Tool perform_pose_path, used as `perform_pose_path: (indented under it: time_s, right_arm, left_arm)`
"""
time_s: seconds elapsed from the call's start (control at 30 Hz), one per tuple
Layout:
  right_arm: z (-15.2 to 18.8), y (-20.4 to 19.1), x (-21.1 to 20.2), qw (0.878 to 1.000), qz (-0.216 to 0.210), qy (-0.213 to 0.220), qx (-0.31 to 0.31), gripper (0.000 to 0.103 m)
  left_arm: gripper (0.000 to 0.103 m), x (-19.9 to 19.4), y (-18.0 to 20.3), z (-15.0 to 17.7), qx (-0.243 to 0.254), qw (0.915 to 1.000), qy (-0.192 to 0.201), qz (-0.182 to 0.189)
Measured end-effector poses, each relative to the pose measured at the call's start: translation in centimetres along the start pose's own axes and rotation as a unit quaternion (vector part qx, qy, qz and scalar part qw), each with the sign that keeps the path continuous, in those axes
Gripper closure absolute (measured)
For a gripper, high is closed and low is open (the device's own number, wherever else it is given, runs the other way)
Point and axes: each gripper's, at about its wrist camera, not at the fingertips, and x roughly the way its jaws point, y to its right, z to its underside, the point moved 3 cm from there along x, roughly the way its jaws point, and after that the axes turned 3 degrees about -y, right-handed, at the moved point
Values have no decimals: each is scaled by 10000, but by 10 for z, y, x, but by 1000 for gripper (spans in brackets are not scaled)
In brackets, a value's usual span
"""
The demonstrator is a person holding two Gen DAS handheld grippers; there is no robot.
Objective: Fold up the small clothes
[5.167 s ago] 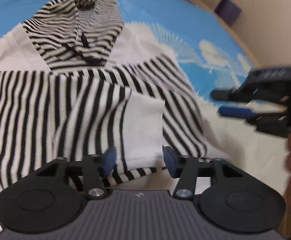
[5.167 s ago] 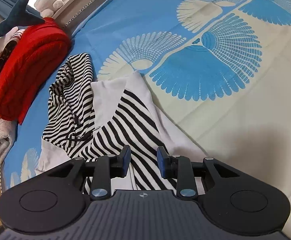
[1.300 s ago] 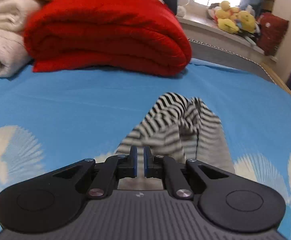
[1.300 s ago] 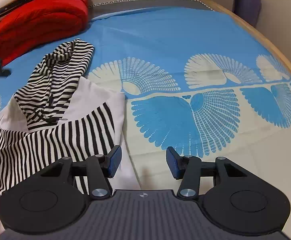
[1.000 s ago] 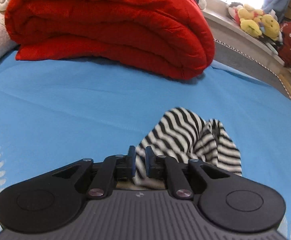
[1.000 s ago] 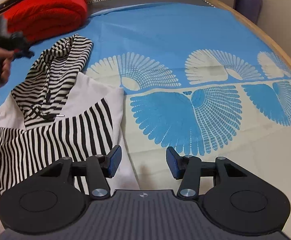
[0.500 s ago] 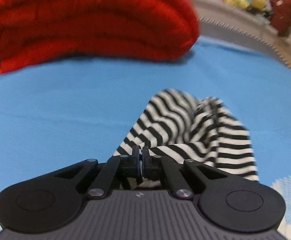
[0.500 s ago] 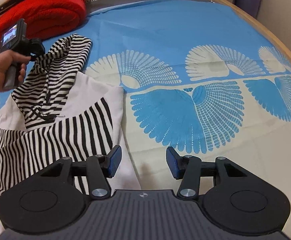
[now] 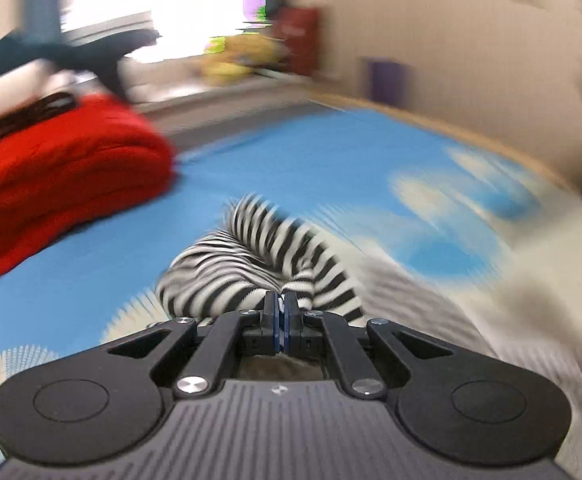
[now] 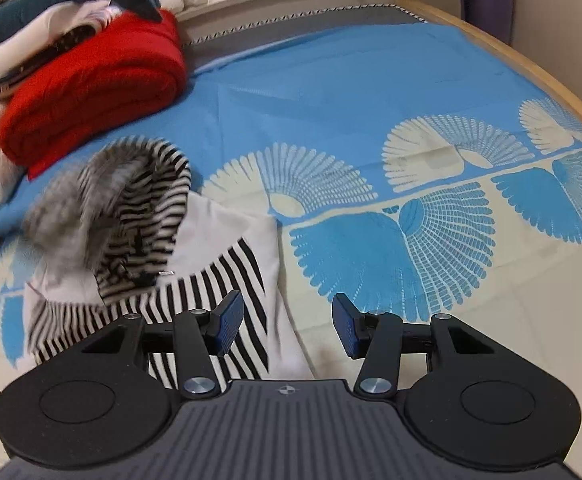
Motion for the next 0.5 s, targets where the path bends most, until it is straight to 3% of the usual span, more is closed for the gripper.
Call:
perform_pose_path:
  time_s: [0.07,0.1,0.17,0.23,0.3,0.37,0.43,0.5]
  right_arm:
    - [-2,0,-4,9999,-66,56,134,52]
    - [-2,-1,-7,9997,-105,88,189,52]
    - [-2,-4,-13,9995,-162,156,230,52]
    - [-2,-7,-19,9992,-210,241,243,52]
    - [0,-10,-21,9990,-235,274,265,52]
    - [3,-13,-19,9987,-311,256,317,52]
    - [7,-17,-14,9973,-506,214,495,69]
    - [11,-22,-8,9955,-694,106,633,75]
  left_arm:
    - [100,-30,15,35,92,9982,-576,109]
    - [100,-41,12,49,-199,9961,-862,15]
    - [100,-55,-5,60,-1176,9878,-982,-295]
    - [100,-61,-24,60,-2270,9692,-784,-551]
    - [97,-55,-39,57,-3031,9493,-563,-621]
    - [81,-34,-48,53,-3480,9344,-463,-606]
    - [73,-11,-51,65,-3747,9212,-682,-790]
    - [72,5,-61,81,-4092,8987,-1253,-956]
